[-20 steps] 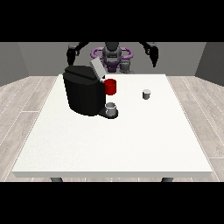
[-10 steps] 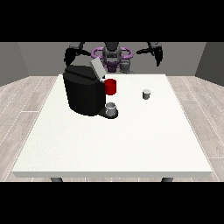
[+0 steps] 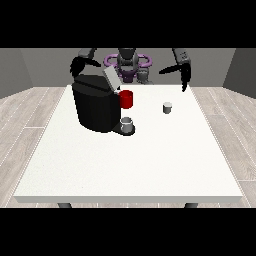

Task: Insert the coffee pod into the coffee machine and close the lid

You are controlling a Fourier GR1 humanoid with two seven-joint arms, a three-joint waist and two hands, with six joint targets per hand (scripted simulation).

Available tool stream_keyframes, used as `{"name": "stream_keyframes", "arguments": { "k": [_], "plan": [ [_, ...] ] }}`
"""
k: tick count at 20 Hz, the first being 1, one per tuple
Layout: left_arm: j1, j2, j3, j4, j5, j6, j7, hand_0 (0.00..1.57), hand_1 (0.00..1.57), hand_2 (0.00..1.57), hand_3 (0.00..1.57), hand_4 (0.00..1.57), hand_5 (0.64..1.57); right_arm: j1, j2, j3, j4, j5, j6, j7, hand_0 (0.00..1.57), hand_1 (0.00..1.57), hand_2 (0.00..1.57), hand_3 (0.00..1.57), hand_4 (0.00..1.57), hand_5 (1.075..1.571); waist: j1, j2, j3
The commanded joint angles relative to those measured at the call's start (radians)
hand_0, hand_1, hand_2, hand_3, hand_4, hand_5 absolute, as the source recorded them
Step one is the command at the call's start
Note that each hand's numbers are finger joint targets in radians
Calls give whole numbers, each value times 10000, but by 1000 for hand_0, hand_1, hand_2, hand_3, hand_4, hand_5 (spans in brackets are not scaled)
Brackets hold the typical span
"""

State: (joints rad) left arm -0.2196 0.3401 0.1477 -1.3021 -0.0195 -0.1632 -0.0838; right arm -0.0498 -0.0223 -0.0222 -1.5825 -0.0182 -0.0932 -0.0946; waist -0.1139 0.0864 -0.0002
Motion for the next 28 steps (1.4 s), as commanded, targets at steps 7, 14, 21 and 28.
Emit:
{"name": "stream_keyframes", "arguments": {
  "k": [7, 14, 21, 28],
  "plan": [
    [-2073, 626, 359, 2756, -703, -1, -51, 0, 0, 0, 0, 0, 1571, -1034, 154, 268, 362, 227, -337, 188, 0, 0, 0, 0, 340, 1571, -192, 970, -1],
    [-2001, 330, -384, 3561, -1759, 210, -285, 0, 0, 0, 0, 0, 1571, -996, -240, -339, 1229, -42, -222, 201, 0, 0, 0, 0, 372, 1571, 48, 777, 3],
    [-2363, 319, -675, 4878, -2860, 824, -728, 223, 223, 529, 222, 0, 1571, -1150, -145, 93, 1209, 467, -488, 589, 0, 0, 0, 0, 422, 1571, -167, 740, -1],
    [-2885, 815, -593, 5904, -3468, 1053, -922, 704, 704, 775, 487, 0, 1571, -1307, -279, -39, 1315, 305, -280, 520, 0, 0, 0, 0, 427, 1571, -437, 1012, -1]
  ]
}}
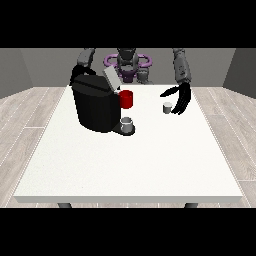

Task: Insert the coffee pod into the coffee machine and close the lid

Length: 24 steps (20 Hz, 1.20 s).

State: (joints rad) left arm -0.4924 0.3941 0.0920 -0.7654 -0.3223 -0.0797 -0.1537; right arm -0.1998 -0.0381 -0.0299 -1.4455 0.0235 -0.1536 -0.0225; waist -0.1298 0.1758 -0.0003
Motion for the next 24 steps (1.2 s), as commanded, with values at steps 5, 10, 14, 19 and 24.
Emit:
{"name": "stream_keyframes", "arguments": {
  "k": [5, 10, 14, 19, 24],
  "plan": [
    [-267, 400, -455, 893, -1129, 85, -639, 536, 536, 692, 440, 0, 1571, 34, 91, -65, 442, 21, -82, -322, 0, 0, 0, 0, 465, 1571, -4, 46, 1],
    [-515, 143, -241, 1628, -1670, 1711, -1289, 695, 695, 831, 592, 0, 1571, -137, -41, 112, -193, -45, 175, 139, 0, 0, 0, 0, 520, 1571, -353, 302, -2],
    [-729, 225, -99, 1745, -1759, 1936, -1592, 775, 775, 917, 692, 351, 1571, 96, -63, -53, -43, -236, 189, -361, 0, 0, 0, 0, 524, 1571, -300, 245, 0],
    [-839, -68, -531, 1836, -2442, 2460, -1480, 971, 971, 1086, 863, 323, 1571, -186, -69, -314, 406, -397, 121, -210, 0, 0, 0, 0, 505, 1571, -121, 146, 3],
    [-1051, 226, -574, 2468, -2890, 2658, -1498, 1028, 1028, 1112, 890, 287, 1571, -415, 158, -159, 188, -367, -52, -94, 0, 0, 0, 0, 487, 1571, -267, 657, 0]
  ]
}}
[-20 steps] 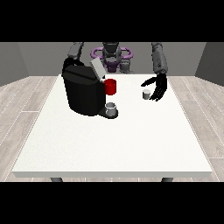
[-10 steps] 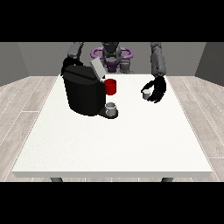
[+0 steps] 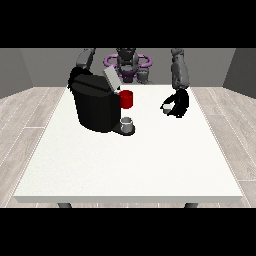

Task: Insert the coffee pod into the coffee machine and close the lid

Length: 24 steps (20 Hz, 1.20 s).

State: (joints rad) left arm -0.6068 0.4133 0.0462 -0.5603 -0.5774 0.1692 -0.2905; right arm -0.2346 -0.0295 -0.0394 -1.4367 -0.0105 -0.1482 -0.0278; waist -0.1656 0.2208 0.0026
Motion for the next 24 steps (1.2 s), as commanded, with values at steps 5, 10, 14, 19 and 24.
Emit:
{"name": "stream_keyframes", "arguments": {
  "k": [5, 10, 14, 19, 24],
  "plan": [
    [36, -277, -303, 50, -414, -384, -310, 1317, 1317, 1430, 1407, 548, 1571, 391, -224, -359, 489, -425, 364, -1, 0, 0, 0, 0, 424, 1571, 219, -849, -27],
    [-942, -410, -331, -658, -228, -1227, -304, 1400, 1400, 1423, 1364, 595, 1571, 185, -94, -536, 1572, -259, 114, -765, 0, 0, 0, 0, 438, 1571, 483, -840, -23],
    [-1455, 170, -110, -613, -144, -2072, -143, 1289, 1289, 1362, 1337, 557, 1571, 431, 112, 120, 1207, 126, -147, -267, 0, 0, 0, 0, 490, 1571, 207, -1280, -28],
    [-2384, 123, -183, -1107, -130, -2792, 200, 1252, 1252, 1329, 1292, 573, 1571, 174, 24, -99, 1784, -262, 369, -722, 0, 0, 0, 0, 407, 1571, 84, -1258, -23],
    [-2754, -44, -54, -1208, -225, -2881, 670, 1253, 1253, 1328, 1281, 537, 1571, -192, 254, 10, 1457, -206, -14, -246, 0, 0, 0, 0, 489, 1571, -63, -1273, -26]
  ]
}}
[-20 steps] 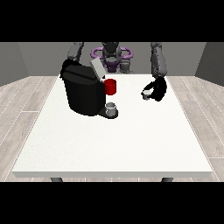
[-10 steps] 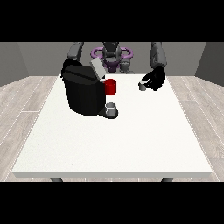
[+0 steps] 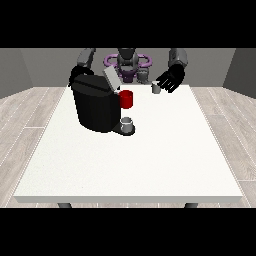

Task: Insert the coffee pod into the coffee machine and close the lid

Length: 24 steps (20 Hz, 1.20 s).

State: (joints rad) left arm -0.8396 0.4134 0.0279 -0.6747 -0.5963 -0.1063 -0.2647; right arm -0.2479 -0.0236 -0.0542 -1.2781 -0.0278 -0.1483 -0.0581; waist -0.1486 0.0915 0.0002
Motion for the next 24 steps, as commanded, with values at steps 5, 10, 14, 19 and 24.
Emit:
{"name": "stream_keyframes", "arguments": {
  "k": [5, 10, 14, 19, 24],
  "plan": [
    [-1263, -47, 311, -170, -134, 54, 947, 1256, 1256, 1327, 1277, 536, 1571, -281, 174, 322, -244, 25, 113, -119, 0, 0, 0, 0, 489, 1571, -644, 251, -1],
    [-2078, 123, 842, 39, 138, -59, 1326, 1272, 1272, 1307, 1244, 512, 1571, -592, 228, 491, -415, 194, -167, -166, 0, 0, 0, 0, 494, 1571, -980, 906, -2],
    [-2715, 1374, 1374, 387, 295, -535, 841, 1255, 1255, 1287, 1219, 471, 1571, -702, -33, 563, -1054, 65, 292, 125, 0, 0, 0, 0, 506, 1571, -1561, 1444, -5],
    [-3288, 1059, 1027, 275, -8, -713, 1284, 1278, 1278, 1332, 1265, 519, 1571, -1076, 110, 485, -935, 362, -307, 332, 0, 0, 0, 0, 549, 1571, -1434, 1481, -2],
    [-2809, 92, 795, 111, -205, -32, 1599, 1265, 1265, 1297, 1236, 485, 1571, -830, -528, 11, -806, 6, 277, 182, 0, 0, 0, 0, 459, 1571, -1365, 1082, 0]
  ]
}}
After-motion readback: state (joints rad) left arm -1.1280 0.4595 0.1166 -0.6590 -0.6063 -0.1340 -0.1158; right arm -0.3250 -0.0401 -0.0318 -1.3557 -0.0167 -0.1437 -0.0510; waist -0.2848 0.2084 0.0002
